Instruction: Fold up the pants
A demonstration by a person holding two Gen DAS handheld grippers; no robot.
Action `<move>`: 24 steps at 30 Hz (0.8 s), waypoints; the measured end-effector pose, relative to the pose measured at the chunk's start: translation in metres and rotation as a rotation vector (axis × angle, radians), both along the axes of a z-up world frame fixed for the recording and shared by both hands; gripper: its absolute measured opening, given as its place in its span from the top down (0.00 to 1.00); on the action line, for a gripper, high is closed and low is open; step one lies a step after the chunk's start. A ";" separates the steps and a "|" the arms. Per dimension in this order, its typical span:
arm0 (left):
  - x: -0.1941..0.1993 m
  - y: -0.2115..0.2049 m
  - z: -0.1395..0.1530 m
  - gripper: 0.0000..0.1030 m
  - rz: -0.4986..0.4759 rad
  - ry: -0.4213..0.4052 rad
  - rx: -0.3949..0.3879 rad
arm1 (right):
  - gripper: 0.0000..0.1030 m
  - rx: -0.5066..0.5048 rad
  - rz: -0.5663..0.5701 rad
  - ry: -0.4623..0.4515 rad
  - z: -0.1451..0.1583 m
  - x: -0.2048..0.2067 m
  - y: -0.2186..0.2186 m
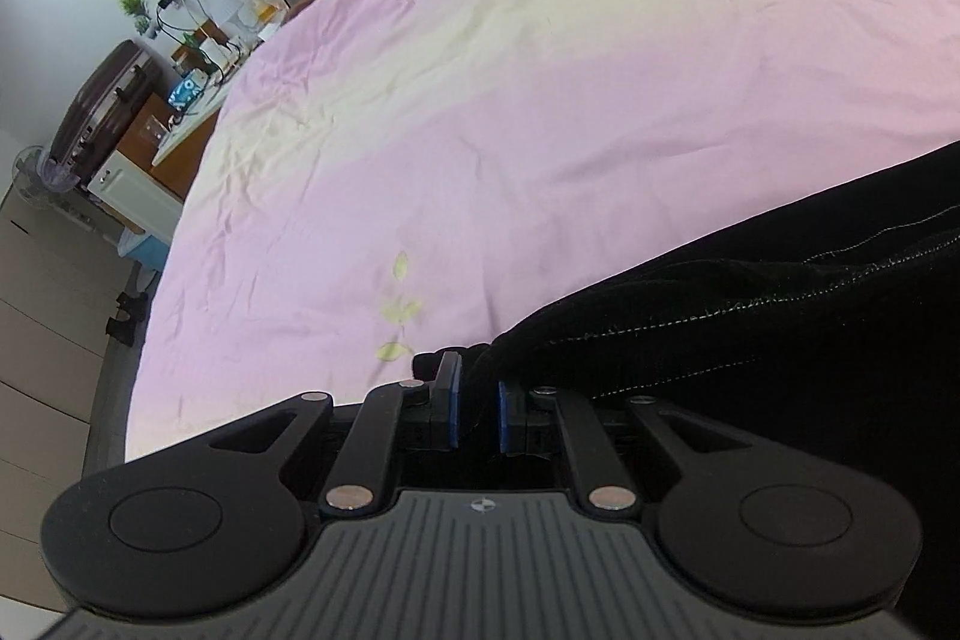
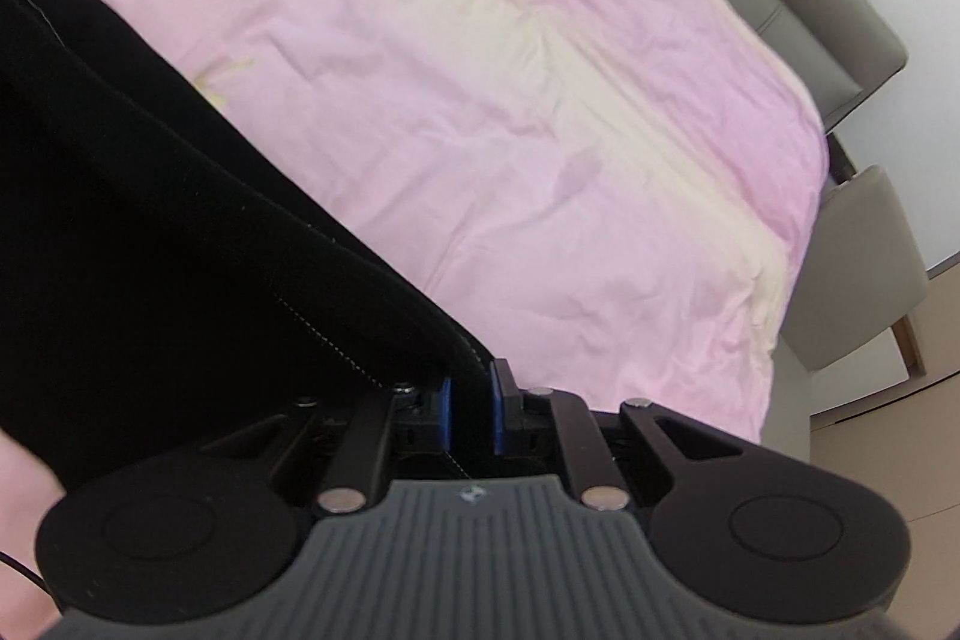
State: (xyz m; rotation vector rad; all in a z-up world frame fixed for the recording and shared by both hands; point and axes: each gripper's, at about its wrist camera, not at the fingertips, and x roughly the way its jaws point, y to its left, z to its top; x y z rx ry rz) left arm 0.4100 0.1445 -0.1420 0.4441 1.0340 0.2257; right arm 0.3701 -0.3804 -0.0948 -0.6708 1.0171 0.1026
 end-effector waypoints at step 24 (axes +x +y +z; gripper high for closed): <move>0.020 -0.006 -0.018 0.82 0.088 -0.025 -0.044 | 0.92 0.010 -0.043 0.063 -0.028 0.054 -0.001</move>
